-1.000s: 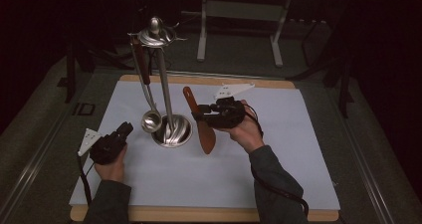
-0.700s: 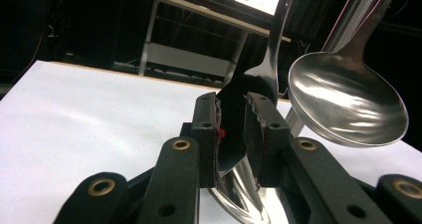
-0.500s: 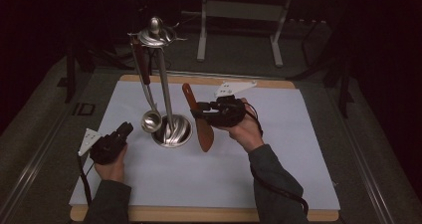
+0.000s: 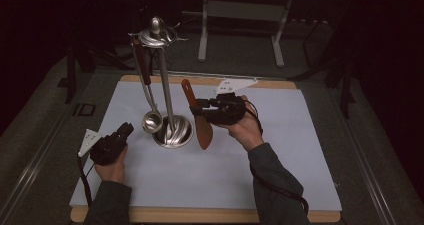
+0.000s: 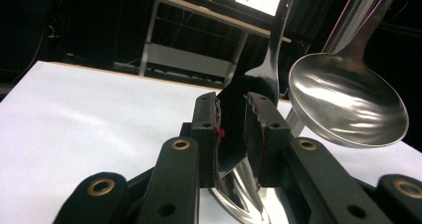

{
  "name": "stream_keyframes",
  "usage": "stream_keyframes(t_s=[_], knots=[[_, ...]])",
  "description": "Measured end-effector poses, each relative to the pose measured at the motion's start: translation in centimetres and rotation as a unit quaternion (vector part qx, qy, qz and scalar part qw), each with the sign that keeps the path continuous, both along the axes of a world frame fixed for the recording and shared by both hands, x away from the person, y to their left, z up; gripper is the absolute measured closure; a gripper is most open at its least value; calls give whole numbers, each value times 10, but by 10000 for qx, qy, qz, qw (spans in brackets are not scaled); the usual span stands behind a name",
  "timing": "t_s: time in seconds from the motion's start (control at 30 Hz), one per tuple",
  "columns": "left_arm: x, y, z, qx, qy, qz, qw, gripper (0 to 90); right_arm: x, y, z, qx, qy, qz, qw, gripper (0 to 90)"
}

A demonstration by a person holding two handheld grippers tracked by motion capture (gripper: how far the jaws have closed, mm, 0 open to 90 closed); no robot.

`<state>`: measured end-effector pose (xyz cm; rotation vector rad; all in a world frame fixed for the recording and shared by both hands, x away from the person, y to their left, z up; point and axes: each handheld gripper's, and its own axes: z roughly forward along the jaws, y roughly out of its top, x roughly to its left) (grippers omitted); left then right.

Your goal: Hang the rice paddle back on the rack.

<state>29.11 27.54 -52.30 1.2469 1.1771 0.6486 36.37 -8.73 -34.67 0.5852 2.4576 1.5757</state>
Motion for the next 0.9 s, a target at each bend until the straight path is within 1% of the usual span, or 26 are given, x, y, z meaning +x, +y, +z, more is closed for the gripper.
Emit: stream_keyframes(t_s=[0.5, 0.9], knots=[[0, 0, 0, 11, -1, -2, 10000, 758, -3, 6, 13, 28, -125, 60, 9999, 663], [0, 0, 0, 4, 2, -1, 10000, 758, -3, 7, 18, 33, -164, 56, 9998, 663]])
